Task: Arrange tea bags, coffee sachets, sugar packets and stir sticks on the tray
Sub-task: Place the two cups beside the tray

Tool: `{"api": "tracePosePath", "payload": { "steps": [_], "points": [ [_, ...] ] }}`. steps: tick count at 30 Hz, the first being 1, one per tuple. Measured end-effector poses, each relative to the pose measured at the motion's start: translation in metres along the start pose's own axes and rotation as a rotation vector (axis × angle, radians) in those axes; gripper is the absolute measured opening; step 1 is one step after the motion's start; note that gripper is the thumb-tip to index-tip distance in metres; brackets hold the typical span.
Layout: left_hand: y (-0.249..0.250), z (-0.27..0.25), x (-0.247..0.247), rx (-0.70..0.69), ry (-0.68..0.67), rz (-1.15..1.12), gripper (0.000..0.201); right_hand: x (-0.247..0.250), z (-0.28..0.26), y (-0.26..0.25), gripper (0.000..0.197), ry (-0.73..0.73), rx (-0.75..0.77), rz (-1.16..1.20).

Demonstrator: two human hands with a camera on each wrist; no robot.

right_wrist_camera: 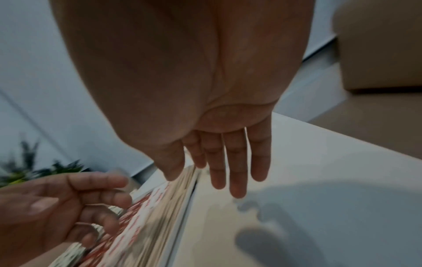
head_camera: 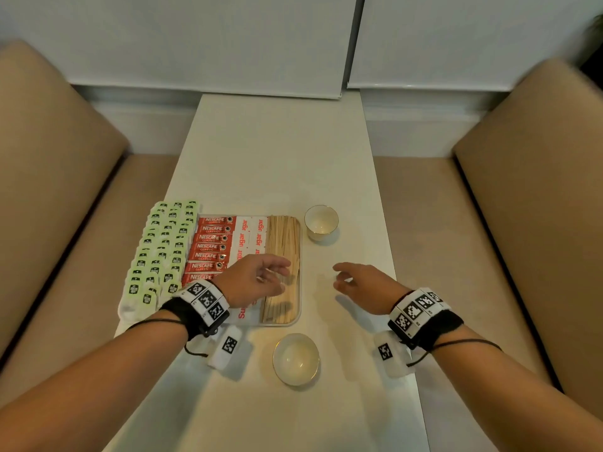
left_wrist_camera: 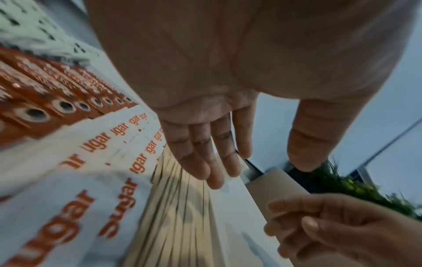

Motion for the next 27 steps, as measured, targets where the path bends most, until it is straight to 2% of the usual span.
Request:
{"api": "tracePosePath", "payload": {
  "steps": [4, 8, 12, 15, 17, 19, 21, 25, 27],
  "points": [
    [-0.017, -0.036, -0.021, 0.009, -0.081, 0.117, 0.069, -0.017, -0.037, -0.028, 0.041, 0.001, 0.105, 0.008],
    [-0.025, -0.065, -0.038, 0.020, -0.090, 0.303, 0.083, -0.044, -0.061, -0.042, 0.046, -0.049, 0.159, -0.011],
    [-0.035, -0.082, -0.057, 0.040, -0.038, 0.377, 0.089, -0.080, -0.077, -0.051, 0.071, -0.114, 0.195, -0.008],
    [-0.047, -0.091, -0.072, 0.074, -0.004, 0.301, 0.095, -0.104, -0.083, -0.056, 0.092, -0.112, 0.210, 0.017],
    [-0.052, -0.095, -0.081, 0.078, 0.006, 0.240, 0.093, -0.115, -0.083, -0.054, 0.101, -0.085, 0.205, 0.040],
    [-0.051, -0.098, -0.088, 0.064, 0.031, 0.183, 0.083, -0.124, -0.082, -0.051, 0.103, -0.050, 0.177, 0.050],
    [-0.048, -0.099, -0.092, 0.048, 0.052, 0.143, 0.076, -0.126, -0.082, -0.049, 0.098, -0.009, 0.150, 0.052],
    [-0.040, -0.093, -0.092, 0.045, 0.062, 0.111, 0.075, -0.109, -0.078, -0.058, 0.081, 0.029, 0.188, 0.052],
    [-0.029, -0.086, -0.087, 0.037, 0.091, 0.095, 0.071, -0.095, -0.071, -0.055, 0.085, 0.062, 0.176, 0.035]
  ]
}}
Point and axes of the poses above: each hand's wrist, its own z-axis towards the middle knuckle, its own x-axis out of the back of the hand, y = z × x, the point moved 8 cm from there along z, towards the middle knuckle, and after that the axes turned 11 degrees about x, right-handed, at the moved point
